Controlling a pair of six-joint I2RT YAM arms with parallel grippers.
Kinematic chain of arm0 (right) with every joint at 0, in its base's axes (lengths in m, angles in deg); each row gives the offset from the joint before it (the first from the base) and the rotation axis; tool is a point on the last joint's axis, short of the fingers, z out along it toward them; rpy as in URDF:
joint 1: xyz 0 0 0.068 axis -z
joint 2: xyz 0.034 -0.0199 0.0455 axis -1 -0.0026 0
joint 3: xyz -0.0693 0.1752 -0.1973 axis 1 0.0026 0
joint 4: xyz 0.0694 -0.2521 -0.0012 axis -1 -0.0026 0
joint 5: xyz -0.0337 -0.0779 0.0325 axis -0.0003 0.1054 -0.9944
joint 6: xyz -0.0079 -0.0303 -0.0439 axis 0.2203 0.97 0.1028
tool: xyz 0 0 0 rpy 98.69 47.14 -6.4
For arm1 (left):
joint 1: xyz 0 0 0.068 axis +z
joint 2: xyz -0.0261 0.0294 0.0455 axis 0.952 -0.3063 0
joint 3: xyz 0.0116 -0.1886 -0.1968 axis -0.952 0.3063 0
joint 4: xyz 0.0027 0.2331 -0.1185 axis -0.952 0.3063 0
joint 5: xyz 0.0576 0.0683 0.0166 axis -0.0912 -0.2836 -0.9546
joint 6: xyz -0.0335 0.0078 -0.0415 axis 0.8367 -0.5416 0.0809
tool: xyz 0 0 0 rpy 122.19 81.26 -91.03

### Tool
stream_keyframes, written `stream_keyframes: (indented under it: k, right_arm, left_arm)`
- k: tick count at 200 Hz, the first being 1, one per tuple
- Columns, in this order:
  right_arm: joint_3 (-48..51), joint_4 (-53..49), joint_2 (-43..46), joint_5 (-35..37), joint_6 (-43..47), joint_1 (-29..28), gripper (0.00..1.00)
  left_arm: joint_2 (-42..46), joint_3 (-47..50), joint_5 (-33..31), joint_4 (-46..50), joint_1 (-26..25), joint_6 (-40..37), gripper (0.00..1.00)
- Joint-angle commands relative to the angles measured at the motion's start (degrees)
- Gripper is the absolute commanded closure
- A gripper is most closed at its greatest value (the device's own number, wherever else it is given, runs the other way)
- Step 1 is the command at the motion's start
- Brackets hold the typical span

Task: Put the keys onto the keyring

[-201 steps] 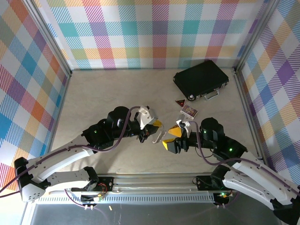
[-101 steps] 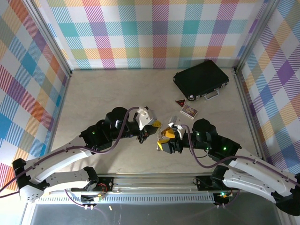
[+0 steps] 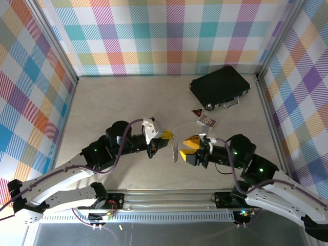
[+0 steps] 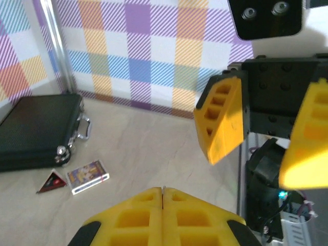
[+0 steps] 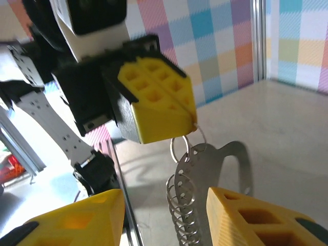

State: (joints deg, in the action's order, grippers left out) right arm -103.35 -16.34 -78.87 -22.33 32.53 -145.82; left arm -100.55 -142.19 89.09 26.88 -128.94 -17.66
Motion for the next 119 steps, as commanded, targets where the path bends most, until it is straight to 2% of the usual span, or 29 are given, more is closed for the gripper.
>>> stream_keyframes:
  k: [1, 41, 59, 79, 119]
  right_arm:
    - [-1.3, 1.9, 1.6, 1.3, -1.6, -0.4, 0.54]
    - [-4.3, 0.9, -1.4, -2.3, -1.3, -0.4, 0.53]
    - [-4.8, 2.9, -2.0, -6.8, -1.2, -0.4, 0.53]
    - [-5.6, 4.5, -2.8, -11.6, -1.1, -0.4, 0.57]
    - [-5.8, 6.2, -4.0, -13.9, 0.0, -0.5, 0.65]
  left_arm:
    - [1.9, 1.2, 6.0, -8.4, -0.8, 2.1, 1.00]
    - [3.2, 2.9, 14.1, -17.4, -0.8, 6.5, 1.00]
    - [3.0, 2.5, 17.2, -19.0, -0.8, 7.8, 1.00]
    - [3.0, 2.1, 19.2, -19.7, -0.8, 8.5, 1.00]
    - [2.8, 2.8, 20.2, -21.6, -0.7, 9.8, 1.00]
